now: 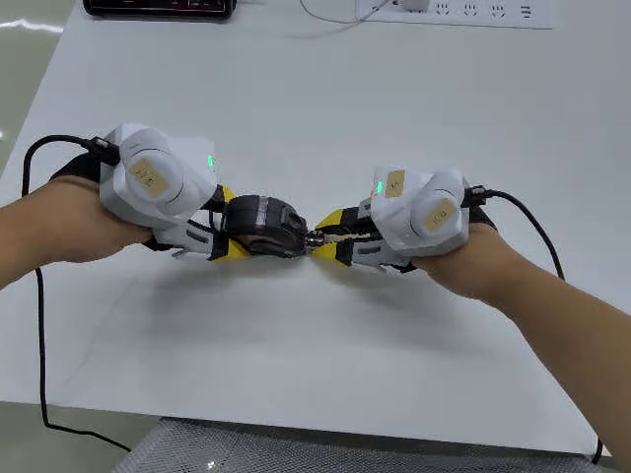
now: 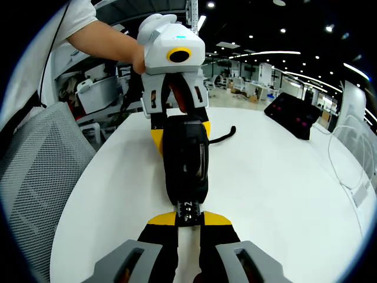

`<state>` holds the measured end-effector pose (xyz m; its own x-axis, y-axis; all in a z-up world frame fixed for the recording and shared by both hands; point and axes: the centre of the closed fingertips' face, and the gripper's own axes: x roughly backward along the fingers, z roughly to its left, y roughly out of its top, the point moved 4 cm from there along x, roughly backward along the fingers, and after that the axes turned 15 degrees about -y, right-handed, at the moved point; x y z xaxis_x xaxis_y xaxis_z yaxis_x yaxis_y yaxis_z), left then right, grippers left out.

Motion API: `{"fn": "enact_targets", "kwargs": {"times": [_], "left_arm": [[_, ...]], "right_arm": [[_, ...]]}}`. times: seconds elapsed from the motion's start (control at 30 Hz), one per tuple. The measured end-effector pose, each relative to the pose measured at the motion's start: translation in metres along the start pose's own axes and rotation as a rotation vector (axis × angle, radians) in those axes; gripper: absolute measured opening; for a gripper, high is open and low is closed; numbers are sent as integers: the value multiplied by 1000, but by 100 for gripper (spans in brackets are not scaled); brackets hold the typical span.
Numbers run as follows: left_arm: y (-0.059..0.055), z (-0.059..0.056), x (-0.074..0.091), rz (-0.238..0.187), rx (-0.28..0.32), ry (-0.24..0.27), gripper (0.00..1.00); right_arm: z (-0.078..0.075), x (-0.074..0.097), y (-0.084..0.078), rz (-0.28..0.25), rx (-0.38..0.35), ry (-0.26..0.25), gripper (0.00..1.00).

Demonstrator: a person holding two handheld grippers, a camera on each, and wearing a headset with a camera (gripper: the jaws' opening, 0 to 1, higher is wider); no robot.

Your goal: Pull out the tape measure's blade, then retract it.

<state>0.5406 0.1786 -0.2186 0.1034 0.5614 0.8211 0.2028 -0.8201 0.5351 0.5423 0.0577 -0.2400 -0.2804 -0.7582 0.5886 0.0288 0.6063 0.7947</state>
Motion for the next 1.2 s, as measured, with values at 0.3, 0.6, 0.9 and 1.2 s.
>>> {"fn": "enact_targets", "kwargs": {"times": [0.3, 0.6, 0.9, 1.2], "left_arm": [[0, 0, 0, 1, 0, -1, 26], [1, 0, -1, 21, -14, 0, 26], [1, 0, 0, 22, -11, -2, 26], [1, 0, -1, 25, -10, -2, 26]], "right_arm": [[-2, 9, -7, 13, -12, -8, 9], [-3, 17, -13, 22, -17, -18, 9], [-6, 23, -17, 33, -18, -27, 9], [-9, 30, -22, 49, -10, -35, 9]]}}
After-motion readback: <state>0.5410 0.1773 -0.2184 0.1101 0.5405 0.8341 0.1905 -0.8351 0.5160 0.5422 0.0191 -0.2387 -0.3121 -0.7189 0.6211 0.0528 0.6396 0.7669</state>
